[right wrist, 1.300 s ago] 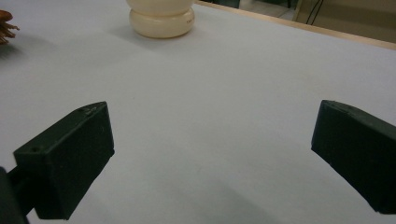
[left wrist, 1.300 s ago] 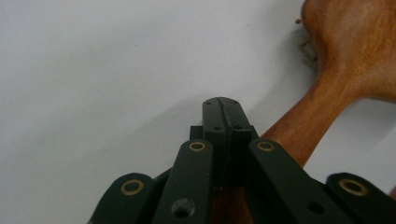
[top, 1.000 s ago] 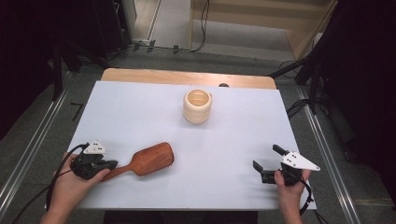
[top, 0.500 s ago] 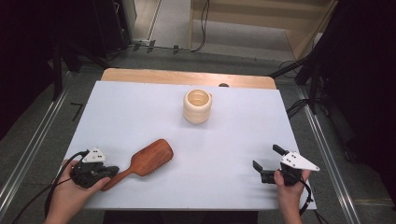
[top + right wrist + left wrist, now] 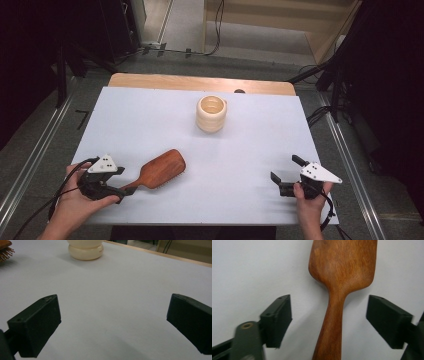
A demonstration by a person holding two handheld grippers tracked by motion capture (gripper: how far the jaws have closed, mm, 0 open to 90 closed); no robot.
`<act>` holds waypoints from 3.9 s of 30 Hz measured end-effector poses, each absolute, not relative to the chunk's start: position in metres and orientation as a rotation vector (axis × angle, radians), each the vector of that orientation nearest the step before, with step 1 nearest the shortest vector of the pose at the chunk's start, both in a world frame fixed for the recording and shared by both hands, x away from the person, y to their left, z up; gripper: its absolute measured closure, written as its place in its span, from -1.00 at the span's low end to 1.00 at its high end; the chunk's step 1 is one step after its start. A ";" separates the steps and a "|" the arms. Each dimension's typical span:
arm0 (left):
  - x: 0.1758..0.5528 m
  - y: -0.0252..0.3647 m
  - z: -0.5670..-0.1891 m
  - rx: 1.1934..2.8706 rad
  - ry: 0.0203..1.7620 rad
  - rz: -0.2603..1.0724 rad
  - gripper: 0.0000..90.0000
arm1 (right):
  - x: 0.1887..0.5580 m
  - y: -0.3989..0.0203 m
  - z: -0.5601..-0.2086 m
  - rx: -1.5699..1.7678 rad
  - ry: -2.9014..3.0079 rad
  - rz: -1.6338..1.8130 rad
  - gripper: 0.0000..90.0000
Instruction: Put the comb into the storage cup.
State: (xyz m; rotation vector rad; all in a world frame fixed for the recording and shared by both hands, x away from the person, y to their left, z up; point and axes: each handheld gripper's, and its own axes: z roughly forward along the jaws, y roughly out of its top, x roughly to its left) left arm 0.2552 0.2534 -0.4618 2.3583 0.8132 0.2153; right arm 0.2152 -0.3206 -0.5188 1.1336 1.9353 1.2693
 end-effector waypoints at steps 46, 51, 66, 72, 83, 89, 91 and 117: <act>0.251 0.209 -0.472 2.240 0.739 0.362 0.60 | 0.214 -0.318 -0.518 1.128 1.929 1.241 -1.00; 0.252 0.201 -0.471 2.169 0.738 0.372 0.60 | 0.213 -0.317 -0.516 1.134 1.922 1.239 -1.00; 0.258 0.186 -0.455 2.019 0.731 0.397 0.60 | 0.217 -0.285 -0.483 1.106 1.898 1.299 -1.00; 0.258 0.186 -0.452 1.966 0.727 0.409 0.60 | 0.224 -0.268 -0.462 1.076 1.912 1.371 -1.00; 0.254 0.182 -0.463 1.922 0.747 0.383 0.60 | 0.238 -0.230 -0.439 1.052 1.929 1.447 -1.00; 0.251 0.174 -0.464 1.914 0.737 0.376 0.60 | 0.236 -0.215 -0.434 1.053 1.927 1.483 -1.00; 0.249 0.169 -0.464 1.894 0.733 0.374 0.60 | 0.235 -0.211 -0.435 1.065 1.925 1.497 -1.00; 0.229 0.128 -0.475 1.847 0.632 0.338 0.60 | 0.225 -0.159 -0.443 1.169 1.987 1.731 -1.00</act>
